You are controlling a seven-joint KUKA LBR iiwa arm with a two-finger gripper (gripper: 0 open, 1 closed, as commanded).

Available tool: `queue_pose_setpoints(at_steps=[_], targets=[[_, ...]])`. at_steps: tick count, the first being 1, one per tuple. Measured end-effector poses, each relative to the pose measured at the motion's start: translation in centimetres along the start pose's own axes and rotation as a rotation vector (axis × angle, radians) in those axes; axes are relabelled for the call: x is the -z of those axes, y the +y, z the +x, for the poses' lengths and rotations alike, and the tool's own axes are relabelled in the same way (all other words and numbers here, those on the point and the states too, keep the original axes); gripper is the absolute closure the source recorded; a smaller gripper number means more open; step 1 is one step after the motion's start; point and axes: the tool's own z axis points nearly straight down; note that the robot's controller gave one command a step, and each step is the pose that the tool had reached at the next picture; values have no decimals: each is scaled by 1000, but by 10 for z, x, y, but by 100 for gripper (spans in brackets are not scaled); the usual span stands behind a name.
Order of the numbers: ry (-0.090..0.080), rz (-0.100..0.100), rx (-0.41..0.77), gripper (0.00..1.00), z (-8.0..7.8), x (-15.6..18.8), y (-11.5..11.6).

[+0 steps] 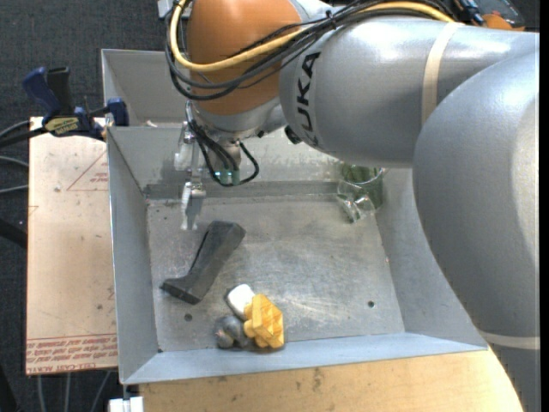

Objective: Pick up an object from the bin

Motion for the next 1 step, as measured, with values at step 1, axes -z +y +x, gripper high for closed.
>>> queue_pose_setpoints(at_steps=[1], targets=[[-8, -1, -3, 0, -2, 5, -1]])
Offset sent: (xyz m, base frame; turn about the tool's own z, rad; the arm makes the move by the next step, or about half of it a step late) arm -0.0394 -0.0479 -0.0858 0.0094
